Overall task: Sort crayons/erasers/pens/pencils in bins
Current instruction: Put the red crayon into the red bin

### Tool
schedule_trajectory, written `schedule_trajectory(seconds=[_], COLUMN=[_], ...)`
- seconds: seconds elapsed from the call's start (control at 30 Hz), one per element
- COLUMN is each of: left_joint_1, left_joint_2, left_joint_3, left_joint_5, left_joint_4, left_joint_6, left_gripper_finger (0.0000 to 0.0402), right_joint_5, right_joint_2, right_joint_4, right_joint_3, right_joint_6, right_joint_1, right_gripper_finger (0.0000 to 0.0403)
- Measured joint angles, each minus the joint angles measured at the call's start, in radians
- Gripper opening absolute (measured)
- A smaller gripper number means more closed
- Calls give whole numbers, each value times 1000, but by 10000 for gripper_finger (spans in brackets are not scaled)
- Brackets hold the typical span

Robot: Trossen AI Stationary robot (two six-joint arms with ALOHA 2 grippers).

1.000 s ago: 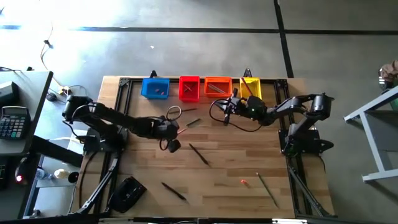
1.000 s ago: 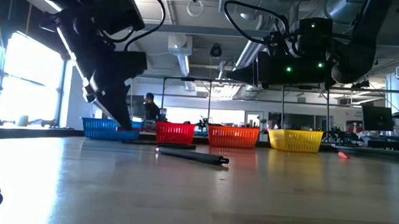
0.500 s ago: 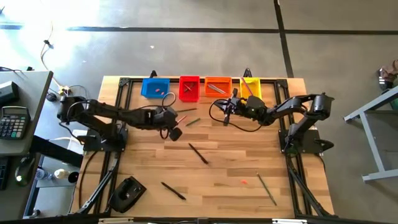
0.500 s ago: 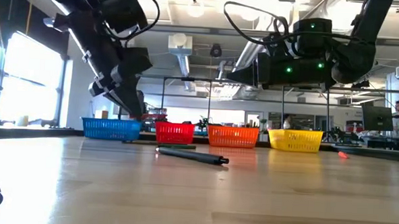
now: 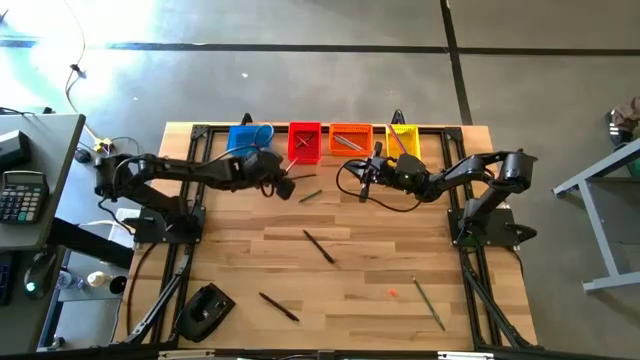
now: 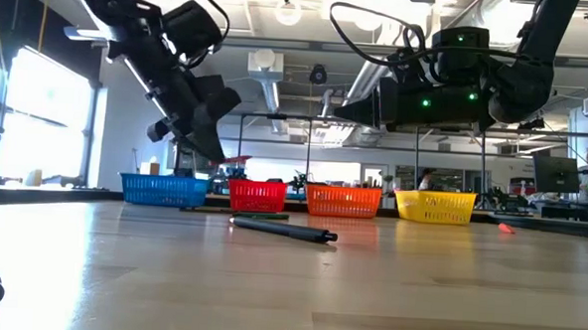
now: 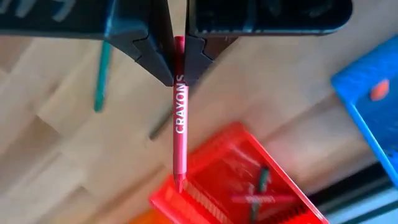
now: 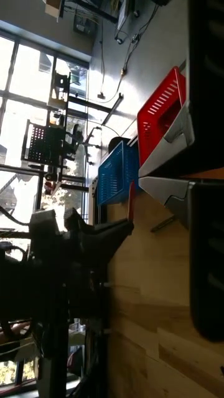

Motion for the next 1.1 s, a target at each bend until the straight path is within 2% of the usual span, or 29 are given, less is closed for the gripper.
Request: schedule_trajectory(seconds=[0.27,0.4,0.73,0.9,1.1], left_joint_1=[143,198,226,239,249], left_joint_2=[14,52,301,395,449], left_joint_3=[15,67,286,338,359], left_joint_5=[8,57,144,197,245], left_joint_4=[63,87,99,93,92], left_joint_6=[44,84,166,165,156], left_gripper_finger=[2,2,2,2,15], right_joint_5=[0,0,0,0,0], right_joint_2=[0,0,0,0,0], right_joint_4=[1,4,4,4,4], right_joint_3=[0,0,0,0,0], right_joint_6=[0,0,0,0,0], right_joint_1=[0,0,0,0,0], right_gripper_finger=[0,0,0,0,0])
